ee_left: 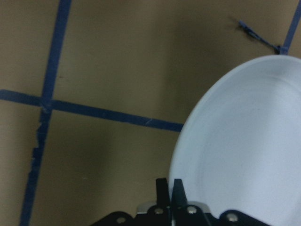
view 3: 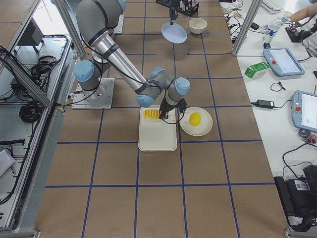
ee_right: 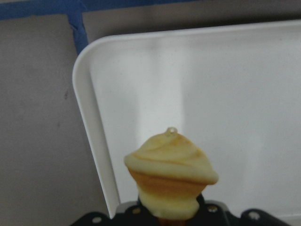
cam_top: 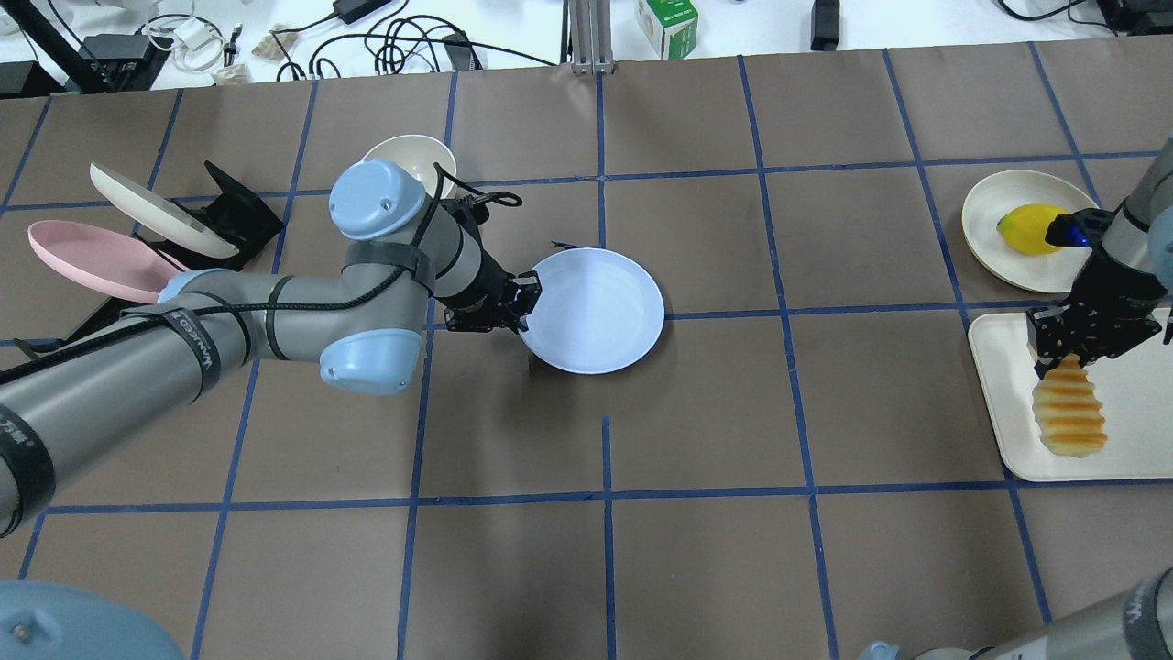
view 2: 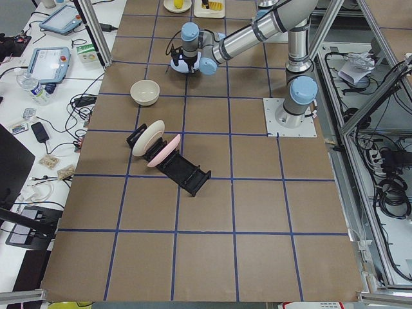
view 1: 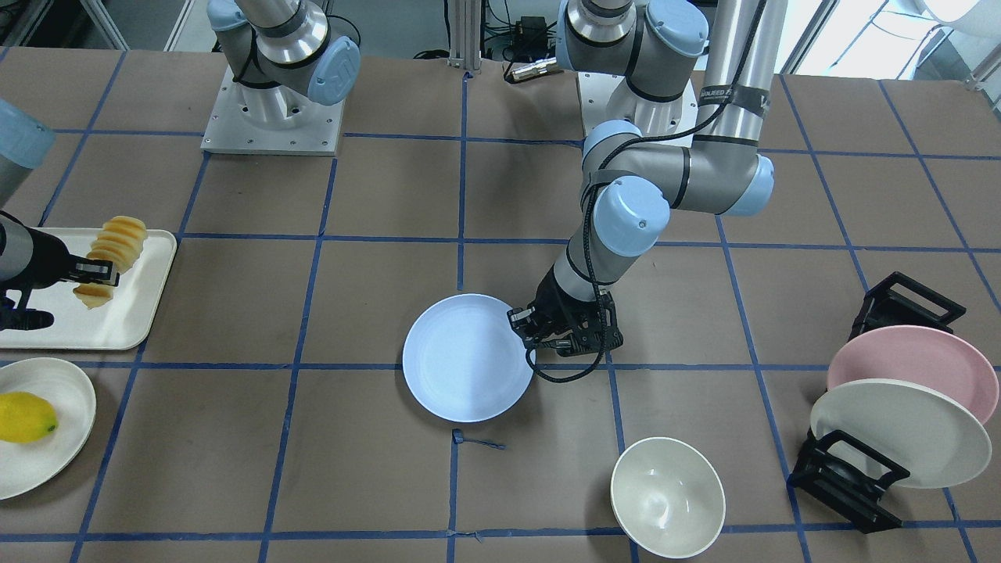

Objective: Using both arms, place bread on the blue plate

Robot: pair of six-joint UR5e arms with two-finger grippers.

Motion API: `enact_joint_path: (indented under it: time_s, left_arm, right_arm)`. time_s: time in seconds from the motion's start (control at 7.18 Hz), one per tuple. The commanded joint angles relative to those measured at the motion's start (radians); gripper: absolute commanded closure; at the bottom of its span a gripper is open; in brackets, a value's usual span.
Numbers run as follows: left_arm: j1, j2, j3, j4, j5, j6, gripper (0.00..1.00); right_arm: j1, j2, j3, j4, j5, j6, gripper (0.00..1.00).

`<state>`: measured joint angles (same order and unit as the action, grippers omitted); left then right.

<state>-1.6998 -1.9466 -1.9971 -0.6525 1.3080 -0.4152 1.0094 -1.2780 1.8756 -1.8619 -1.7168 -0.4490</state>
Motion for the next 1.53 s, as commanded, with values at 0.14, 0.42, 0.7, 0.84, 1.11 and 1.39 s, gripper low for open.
enact_joint_path:
  time_s: [0.14,0.42,0.7,0.84,1.11,1.39]
  left_arm:
    - [0.002,-0.032,-0.019,0.083,-0.089,-0.010,0.17]
    - [0.029,-0.005,0.004,0.068,0.159,0.009,0.00]
    - [0.061,0.030,0.198,-0.227,0.238,0.117,0.00]
    - [0.061,0.055,0.348,-0.494,0.272,0.140,0.00]
    - [0.058,0.139,0.505,-0.759,0.275,0.230,0.00]
    - [0.071,0.221,0.526,-0.881,0.278,0.262,0.00]
  right_arm:
    - [0.043,-0.026,-0.145,0.203,0.034,0.077,1.00]
    - [0.122,-0.023,-0.240,0.286,0.087,0.188,1.00]
    - [0.272,-0.021,-0.321,0.294,0.141,0.351,1.00]
    - [0.338,-0.017,-0.360,0.309,0.190,0.459,1.00]
    - [0.447,-0.009,-0.377,0.308,0.227,0.603,1.00]
    - [0.572,0.012,-0.383,0.270,0.279,0.752,1.00]
